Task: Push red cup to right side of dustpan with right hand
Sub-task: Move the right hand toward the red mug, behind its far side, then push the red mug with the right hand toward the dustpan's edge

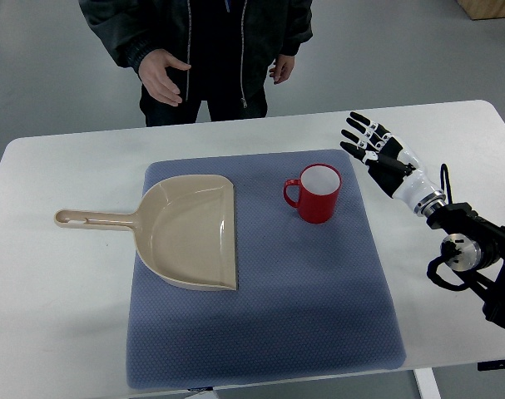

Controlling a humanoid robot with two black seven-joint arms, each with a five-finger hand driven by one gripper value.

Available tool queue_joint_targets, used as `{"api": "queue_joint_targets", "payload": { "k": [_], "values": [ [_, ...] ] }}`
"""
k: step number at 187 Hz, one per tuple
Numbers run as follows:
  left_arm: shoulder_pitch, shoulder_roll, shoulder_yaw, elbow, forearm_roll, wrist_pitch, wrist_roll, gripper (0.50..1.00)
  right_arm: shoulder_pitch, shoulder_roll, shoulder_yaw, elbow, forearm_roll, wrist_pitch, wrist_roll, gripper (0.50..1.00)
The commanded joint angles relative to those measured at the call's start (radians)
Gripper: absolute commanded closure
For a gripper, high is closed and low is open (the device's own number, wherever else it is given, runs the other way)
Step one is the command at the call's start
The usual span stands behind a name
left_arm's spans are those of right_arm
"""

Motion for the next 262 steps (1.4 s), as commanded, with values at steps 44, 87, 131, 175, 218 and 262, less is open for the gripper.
{"api": "queue_joint_targets", "payload": {
  "k": [44,87,131,175,218,262],
  "values": [
    [0.0,0.0,0.0,0.0,0.0,-0.001,0.0,0.5,-0.01,0.008,0.0,0.001,0.0,-0.003,0.0,0.568],
    [0.0,0.0,0.0,-0.001,0.0,-0.001,0.0,0.5,-0.045,0.061,-0.001,0.002,-0.002,-0.003,0.005,0.568],
    [0.0,0.0,0.0,-0.001,0.0,-0.001,0.0,0.5,-0.073,0.084,-0.003,0.007,-0.005,-0.006,0.009,0.568],
    [0.0,0.0,0.0,-0.001,0.0,-0.001,0.0,0.5,-0.091,0.094,-0.003,0.005,-0.009,-0.006,0.014,0.568],
    [0.0,0.0,0.0,-0.001,0.0,-0.001,0.0,0.5,-0.097,0.118,-0.008,0.007,-0.011,-0.009,0.014,0.568],
    [0.0,0.0,0.0,-0.001,0.0,-0.001,0.0,0.5,-0.096,0.147,-0.017,0.007,-0.015,-0.015,0.014,0.568]
  ]
}}
